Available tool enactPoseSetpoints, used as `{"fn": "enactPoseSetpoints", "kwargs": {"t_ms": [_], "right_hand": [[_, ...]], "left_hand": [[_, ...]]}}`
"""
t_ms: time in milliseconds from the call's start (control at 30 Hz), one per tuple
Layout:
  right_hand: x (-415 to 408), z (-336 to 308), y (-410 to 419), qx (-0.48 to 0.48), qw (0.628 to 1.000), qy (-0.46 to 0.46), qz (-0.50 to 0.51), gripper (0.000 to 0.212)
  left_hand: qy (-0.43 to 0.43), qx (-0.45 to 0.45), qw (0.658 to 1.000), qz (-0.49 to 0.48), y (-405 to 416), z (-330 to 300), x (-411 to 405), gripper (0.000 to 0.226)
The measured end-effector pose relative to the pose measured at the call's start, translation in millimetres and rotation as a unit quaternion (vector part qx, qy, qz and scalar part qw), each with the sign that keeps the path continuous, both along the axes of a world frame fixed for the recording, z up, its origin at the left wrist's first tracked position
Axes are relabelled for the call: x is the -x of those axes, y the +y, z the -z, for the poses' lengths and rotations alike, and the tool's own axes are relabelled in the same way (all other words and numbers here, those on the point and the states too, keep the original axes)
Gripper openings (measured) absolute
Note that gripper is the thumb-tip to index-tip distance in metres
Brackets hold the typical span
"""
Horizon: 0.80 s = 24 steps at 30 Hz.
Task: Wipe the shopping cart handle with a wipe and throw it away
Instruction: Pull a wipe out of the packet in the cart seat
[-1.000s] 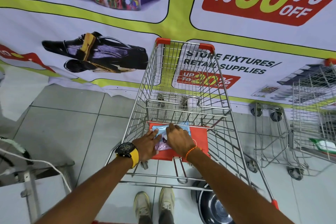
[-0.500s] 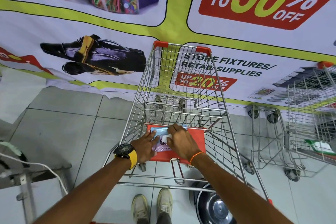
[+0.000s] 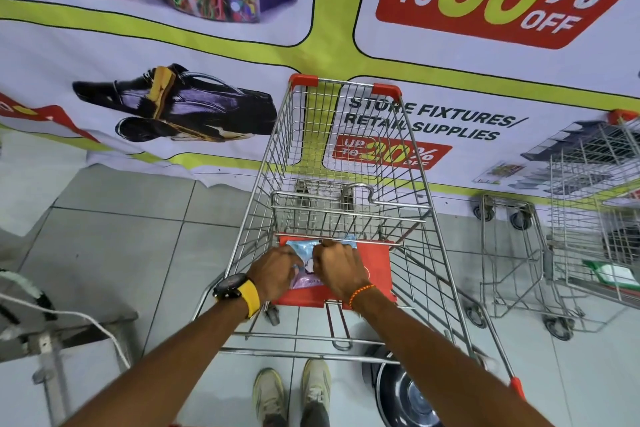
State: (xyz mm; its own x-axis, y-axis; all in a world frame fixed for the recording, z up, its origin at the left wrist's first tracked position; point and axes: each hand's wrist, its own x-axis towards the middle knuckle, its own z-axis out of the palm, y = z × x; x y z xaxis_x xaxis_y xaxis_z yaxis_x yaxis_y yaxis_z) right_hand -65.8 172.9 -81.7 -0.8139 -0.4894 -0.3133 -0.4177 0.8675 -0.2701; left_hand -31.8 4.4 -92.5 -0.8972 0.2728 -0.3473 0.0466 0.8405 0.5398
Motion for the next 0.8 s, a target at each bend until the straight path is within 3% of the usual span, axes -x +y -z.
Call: {"fn": "enactPoseSetpoints", "kwargs": {"t_ms": [567, 800], "right_hand": [[9, 8, 5, 0.023, 0.999, -0.005, 0.025, 0.017], [8, 13, 7, 0.038, 0.999, -0.019, 0.033, 0.016]], "left_hand": [[0.030, 0.015, 0.999, 0.033, 7, -3, -3, 0.034], [0.027, 0.029, 0.996, 0.076, 6, 8, -3, 0.051]]}}
